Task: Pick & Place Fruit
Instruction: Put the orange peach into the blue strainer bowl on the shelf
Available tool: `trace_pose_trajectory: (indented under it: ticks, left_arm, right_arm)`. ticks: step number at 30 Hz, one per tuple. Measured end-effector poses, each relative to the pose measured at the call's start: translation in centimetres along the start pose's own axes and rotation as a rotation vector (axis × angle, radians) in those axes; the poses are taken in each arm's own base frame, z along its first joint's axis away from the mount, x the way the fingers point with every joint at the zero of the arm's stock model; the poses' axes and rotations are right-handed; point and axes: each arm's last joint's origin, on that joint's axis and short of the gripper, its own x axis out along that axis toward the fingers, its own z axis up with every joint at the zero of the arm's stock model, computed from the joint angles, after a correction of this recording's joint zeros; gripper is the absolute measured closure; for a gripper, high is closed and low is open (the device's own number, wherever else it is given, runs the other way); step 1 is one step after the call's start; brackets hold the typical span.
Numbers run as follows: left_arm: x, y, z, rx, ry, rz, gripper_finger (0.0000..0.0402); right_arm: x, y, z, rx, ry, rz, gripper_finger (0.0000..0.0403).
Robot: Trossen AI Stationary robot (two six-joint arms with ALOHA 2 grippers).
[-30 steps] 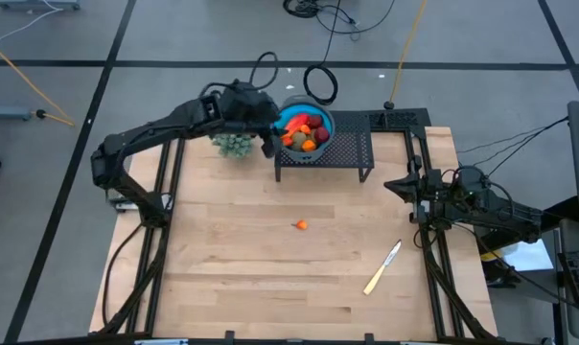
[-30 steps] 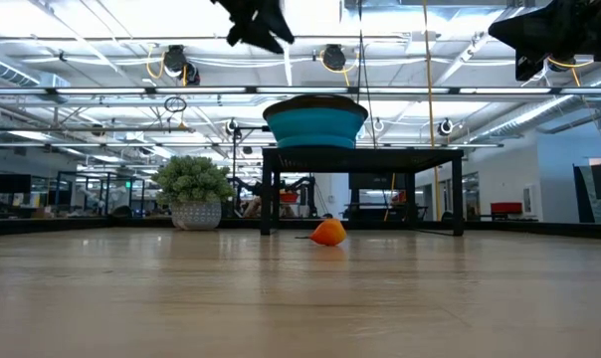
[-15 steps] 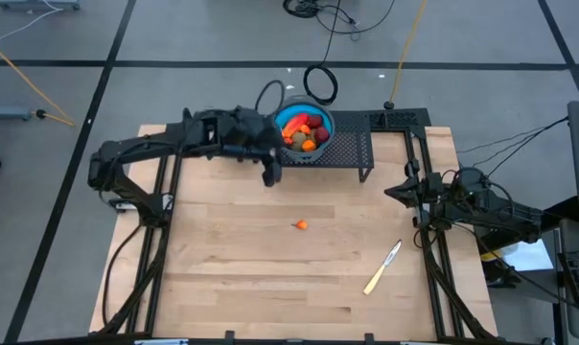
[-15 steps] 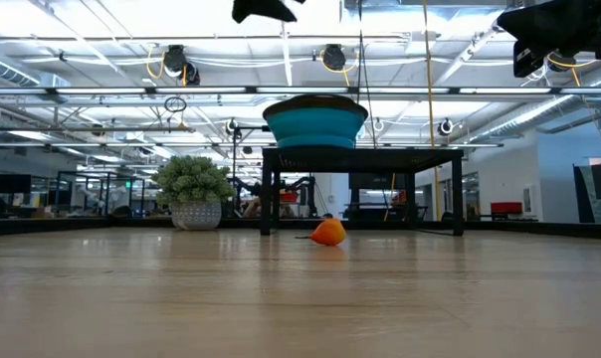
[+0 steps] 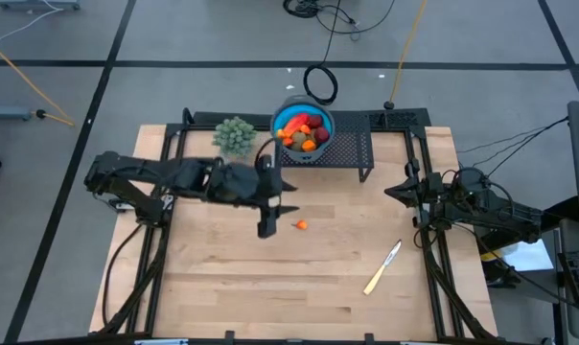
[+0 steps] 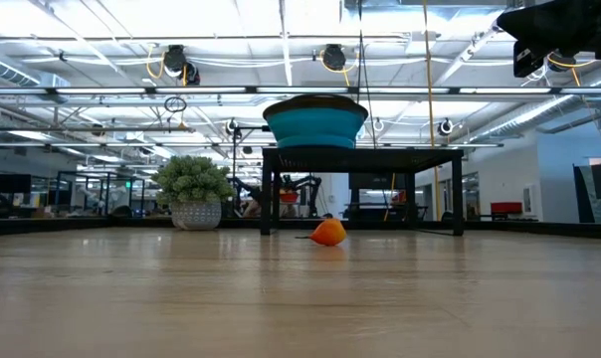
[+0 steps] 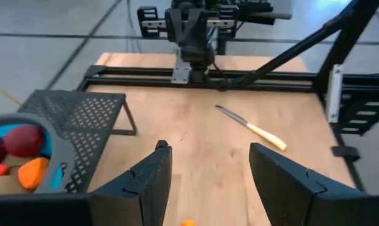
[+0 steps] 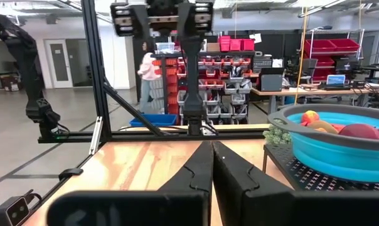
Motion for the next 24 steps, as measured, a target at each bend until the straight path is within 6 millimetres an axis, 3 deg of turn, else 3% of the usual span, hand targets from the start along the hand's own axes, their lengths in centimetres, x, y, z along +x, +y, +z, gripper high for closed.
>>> trace_pose_trajectory:
  ticks: [4, 10, 24]
  left_arm:
    - [1.1, -2.1, -0.7, 0.018, 0.018, 0.055, 0.0188]
    - [5.5, -4.3, -2.7, 0.010, 0.097, 0.059, 0.0188]
    - [15.2, -4.8, -8.7, 0.008, 0.321, 0.058, 0.0188]
  right_arm:
    - [0.0, 0.0, -0.1, -0.033, 0.007, -0.004, 0.0403]
    - [0.0, -0.2, -0.4, -0.030, 0.043, -0.059, 0.0403]
    - [-0.1, -0.2, -1.4, -0.019, 0.139, -0.060, 0.0403]
